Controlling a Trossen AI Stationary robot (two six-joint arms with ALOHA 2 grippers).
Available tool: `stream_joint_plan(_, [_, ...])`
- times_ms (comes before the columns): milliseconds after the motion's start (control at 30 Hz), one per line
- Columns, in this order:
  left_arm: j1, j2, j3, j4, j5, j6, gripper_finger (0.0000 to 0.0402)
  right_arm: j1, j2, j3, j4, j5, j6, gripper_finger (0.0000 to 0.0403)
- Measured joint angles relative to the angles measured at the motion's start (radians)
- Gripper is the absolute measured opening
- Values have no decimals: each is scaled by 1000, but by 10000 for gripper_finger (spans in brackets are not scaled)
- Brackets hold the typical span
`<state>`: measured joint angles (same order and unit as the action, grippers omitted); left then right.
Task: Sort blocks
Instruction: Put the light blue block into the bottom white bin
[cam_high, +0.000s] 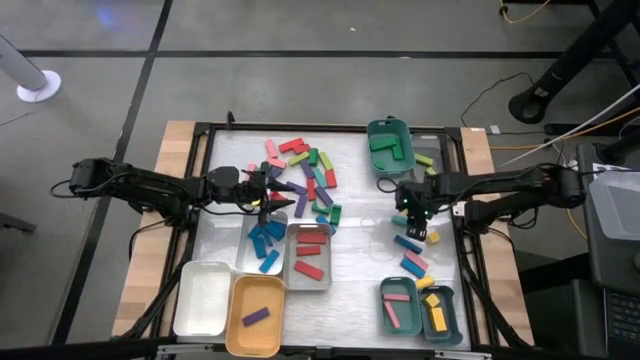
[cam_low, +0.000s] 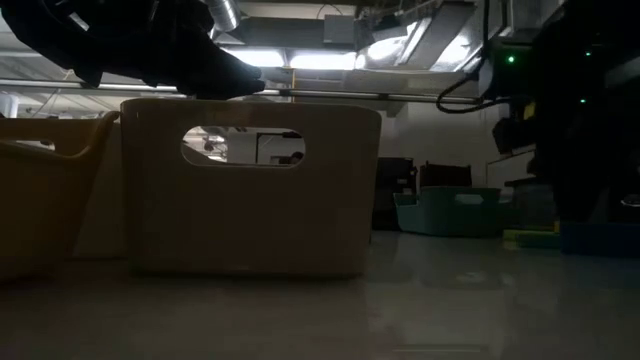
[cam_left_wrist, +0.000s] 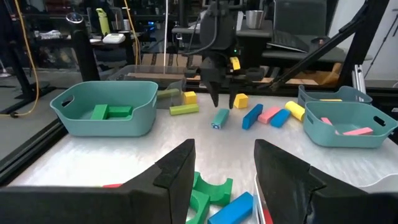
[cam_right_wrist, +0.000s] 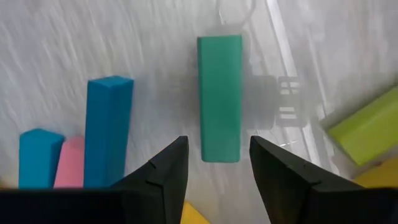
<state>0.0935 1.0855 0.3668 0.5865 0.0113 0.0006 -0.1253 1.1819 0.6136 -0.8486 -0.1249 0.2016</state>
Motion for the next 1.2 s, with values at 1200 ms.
stream_joint_plan(1200, [-2,0,0,14,0,-175,155,1,209,30,180,63,-28,94])
